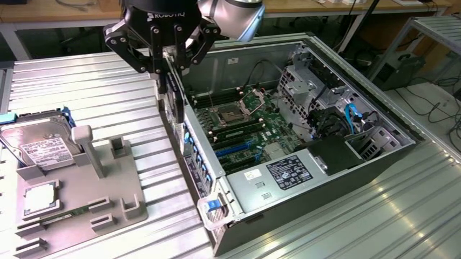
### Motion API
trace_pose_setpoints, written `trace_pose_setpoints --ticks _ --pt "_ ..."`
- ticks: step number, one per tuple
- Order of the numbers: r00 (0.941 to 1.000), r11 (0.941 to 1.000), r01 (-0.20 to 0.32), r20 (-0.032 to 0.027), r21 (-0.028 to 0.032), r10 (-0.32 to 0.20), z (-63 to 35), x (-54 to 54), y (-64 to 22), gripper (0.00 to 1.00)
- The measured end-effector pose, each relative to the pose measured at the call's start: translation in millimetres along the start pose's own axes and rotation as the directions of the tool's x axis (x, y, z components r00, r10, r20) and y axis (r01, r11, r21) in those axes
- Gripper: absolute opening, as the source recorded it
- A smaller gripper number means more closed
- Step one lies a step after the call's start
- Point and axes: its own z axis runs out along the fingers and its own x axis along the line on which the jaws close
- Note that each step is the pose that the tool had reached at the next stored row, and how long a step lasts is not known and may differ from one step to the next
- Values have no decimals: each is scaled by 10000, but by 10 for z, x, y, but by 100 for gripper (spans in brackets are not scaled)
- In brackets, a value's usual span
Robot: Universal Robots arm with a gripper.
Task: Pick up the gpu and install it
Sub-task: 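Pick up the gpu and move the gpu toward the slot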
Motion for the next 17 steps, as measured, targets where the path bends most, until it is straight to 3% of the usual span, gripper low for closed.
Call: trace_pose_setpoints --ticks 17 --pt "10000 10000 0 0 0 0 7 -141 4 28"
